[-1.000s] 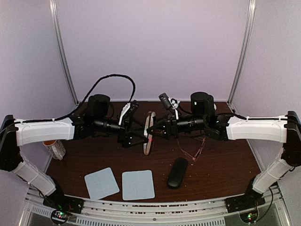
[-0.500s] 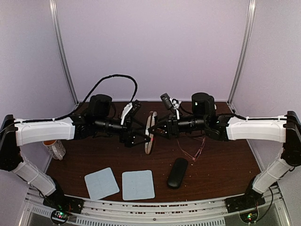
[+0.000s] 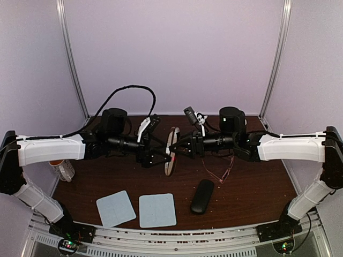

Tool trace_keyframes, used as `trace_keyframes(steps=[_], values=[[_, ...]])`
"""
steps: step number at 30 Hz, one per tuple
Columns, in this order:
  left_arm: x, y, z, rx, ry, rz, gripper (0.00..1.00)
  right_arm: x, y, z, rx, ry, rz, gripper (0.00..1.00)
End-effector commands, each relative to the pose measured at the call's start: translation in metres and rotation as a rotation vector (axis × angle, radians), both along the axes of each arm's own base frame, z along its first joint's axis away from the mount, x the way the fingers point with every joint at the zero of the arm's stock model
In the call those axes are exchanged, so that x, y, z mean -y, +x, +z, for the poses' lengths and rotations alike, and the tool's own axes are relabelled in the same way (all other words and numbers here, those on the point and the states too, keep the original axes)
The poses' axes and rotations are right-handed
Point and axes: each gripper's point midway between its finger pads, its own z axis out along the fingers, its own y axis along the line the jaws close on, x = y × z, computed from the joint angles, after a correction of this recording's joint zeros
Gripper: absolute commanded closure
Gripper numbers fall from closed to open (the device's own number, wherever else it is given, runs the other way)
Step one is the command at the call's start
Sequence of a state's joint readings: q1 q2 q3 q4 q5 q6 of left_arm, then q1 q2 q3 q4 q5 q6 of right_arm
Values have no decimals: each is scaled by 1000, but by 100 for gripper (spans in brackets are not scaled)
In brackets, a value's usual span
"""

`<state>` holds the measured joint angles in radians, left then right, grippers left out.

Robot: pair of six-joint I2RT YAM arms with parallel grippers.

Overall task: Organize the sunglasses
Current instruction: Open the sunglasses case.

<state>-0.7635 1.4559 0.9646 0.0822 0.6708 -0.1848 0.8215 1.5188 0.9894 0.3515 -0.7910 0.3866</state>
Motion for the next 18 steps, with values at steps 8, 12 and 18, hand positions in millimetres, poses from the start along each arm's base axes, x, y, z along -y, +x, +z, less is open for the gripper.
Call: trace_keyframes(steps=[8,12,18], values=[[-28,48,-22,20,60,207,2,-2,-53,46,26,146,246,90],[-31,49,-25,15,54,210,2,-1,-56,48,28,151,257,90],[-36,51,-27,6,52,217,2,0,-59,50,24,159,273,90]])
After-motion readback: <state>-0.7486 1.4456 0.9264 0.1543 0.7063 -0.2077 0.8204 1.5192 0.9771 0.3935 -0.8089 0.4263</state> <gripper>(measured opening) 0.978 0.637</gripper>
